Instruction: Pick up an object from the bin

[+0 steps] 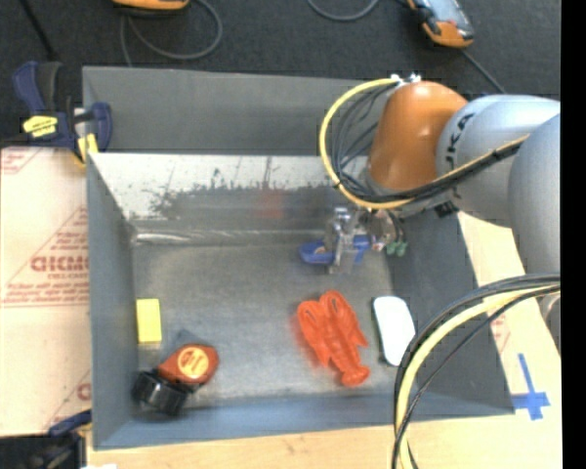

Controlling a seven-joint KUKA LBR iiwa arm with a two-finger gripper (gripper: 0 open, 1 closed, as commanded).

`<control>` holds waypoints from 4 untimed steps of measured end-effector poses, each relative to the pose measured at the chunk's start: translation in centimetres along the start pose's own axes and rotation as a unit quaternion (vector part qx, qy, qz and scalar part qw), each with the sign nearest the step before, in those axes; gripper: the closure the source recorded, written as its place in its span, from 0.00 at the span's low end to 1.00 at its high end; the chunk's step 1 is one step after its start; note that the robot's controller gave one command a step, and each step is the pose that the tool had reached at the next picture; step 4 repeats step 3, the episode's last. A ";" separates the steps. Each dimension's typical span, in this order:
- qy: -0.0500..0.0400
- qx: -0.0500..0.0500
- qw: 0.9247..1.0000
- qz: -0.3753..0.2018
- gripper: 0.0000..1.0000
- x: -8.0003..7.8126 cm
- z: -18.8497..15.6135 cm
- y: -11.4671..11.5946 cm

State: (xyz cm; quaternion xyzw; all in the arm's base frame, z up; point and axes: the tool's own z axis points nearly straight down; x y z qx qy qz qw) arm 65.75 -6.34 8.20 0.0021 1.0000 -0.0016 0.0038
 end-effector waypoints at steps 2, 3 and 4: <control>0.003 0.000 1.000 0.001 1.00 -0.1 -4.3 -0.1; -0.002 0.000 1.000 0.001 1.00 -0.5 -10.0 -0.2; -0.002 0.000 1.000 0.001 1.00 -0.5 -10.0 -0.2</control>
Offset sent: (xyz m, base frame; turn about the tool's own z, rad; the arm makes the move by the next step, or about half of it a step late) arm 0.0001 0.0002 0.0438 0.0000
